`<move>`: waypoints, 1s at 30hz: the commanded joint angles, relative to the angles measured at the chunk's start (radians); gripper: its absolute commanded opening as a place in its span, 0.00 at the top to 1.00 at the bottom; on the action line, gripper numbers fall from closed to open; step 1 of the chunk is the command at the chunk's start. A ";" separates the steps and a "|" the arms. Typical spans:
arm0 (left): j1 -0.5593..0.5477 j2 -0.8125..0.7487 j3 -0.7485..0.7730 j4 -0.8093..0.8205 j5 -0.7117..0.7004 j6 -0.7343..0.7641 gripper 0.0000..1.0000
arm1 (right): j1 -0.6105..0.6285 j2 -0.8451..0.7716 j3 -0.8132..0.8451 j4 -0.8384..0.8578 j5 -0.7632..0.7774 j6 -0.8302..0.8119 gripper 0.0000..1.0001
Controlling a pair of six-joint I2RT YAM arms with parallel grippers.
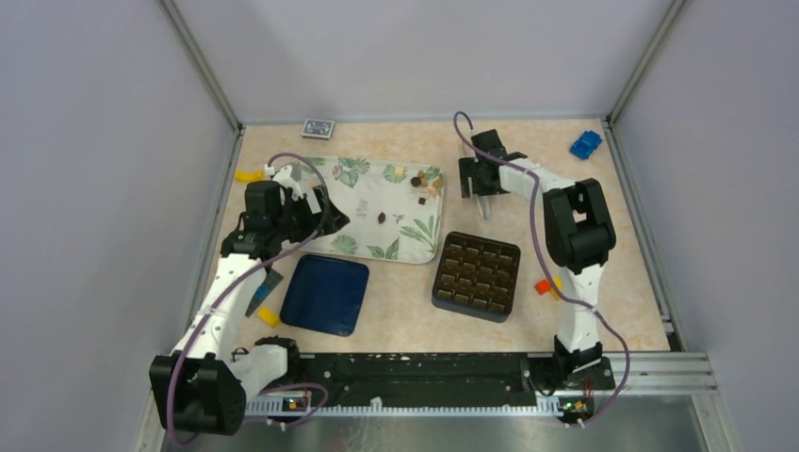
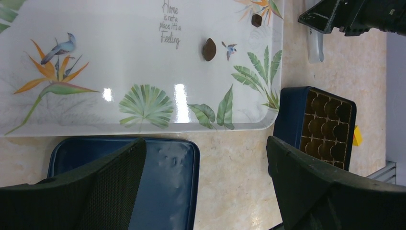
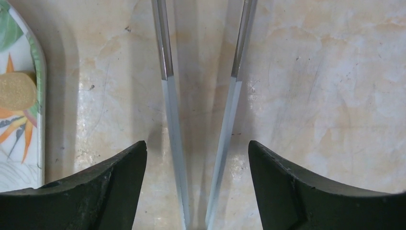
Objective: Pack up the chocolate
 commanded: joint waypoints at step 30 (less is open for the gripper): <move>0.003 -0.026 0.039 0.029 0.000 0.012 0.01 | -0.009 0.115 0.126 0.092 0.049 0.092 0.62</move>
